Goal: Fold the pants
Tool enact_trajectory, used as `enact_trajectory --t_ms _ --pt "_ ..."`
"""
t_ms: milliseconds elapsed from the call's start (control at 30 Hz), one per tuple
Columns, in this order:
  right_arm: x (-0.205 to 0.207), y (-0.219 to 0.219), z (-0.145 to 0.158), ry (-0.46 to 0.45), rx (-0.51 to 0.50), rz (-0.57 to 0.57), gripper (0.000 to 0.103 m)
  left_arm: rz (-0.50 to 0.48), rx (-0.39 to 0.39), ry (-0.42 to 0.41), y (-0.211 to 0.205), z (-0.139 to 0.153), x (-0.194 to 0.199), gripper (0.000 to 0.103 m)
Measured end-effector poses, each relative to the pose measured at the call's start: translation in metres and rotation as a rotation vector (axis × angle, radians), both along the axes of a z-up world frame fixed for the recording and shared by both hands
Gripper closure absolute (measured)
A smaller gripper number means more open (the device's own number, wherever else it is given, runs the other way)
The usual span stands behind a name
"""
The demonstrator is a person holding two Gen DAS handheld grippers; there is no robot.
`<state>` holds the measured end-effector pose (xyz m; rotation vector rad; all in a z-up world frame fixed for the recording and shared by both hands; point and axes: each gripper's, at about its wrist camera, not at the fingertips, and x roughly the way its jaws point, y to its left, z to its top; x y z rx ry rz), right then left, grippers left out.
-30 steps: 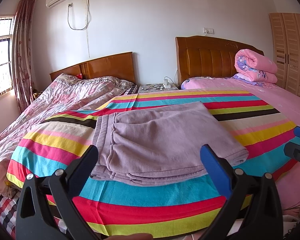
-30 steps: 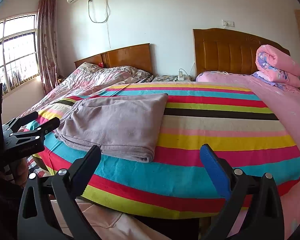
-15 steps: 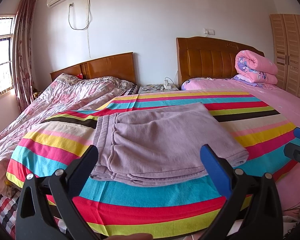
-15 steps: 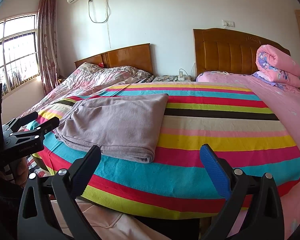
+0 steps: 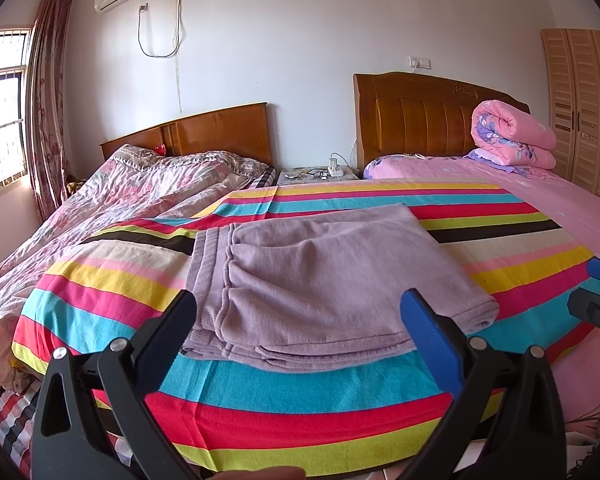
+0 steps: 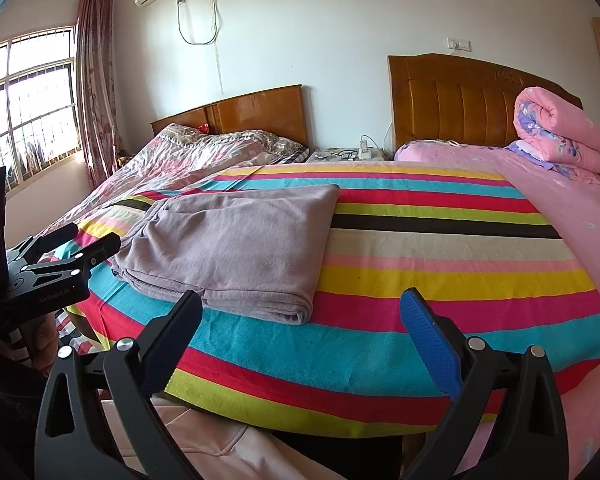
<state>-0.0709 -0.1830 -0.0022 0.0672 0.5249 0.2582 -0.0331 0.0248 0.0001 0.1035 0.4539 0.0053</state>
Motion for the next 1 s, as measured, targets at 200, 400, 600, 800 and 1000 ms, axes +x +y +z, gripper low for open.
enact_trajectory --t_ms 200,400,600,800,1000 --pt "0.001 -0.001 -0.0006 0.001 0.001 0.003 0.007 0.0 0.0 -0.001 0.0 0.0001 0.0 0.001" --pt "0.0012 -0.0006 -0.0013 0.003 0.001 0.003 0.007 0.0 0.0 -0.002 0.0004 0.0002 0.0 0.001" --pt "0.0022 -0.0019 -0.0035 0.008 0.005 0.008 0.007 0.004 -0.009 -0.002 0.0001 0.0003 -0.0012 0.001" --pt "0.0028 -0.003 -0.0044 0.01 0.007 0.009 0.007 0.044 -0.012 -0.005 -0.0004 -0.0015 -0.0007 0.001" --pt "0.0033 -0.0054 -0.0061 0.013 0.012 0.007 0.007 0.056 -0.031 0.016 0.0015 -0.0031 0.0029 0.001"
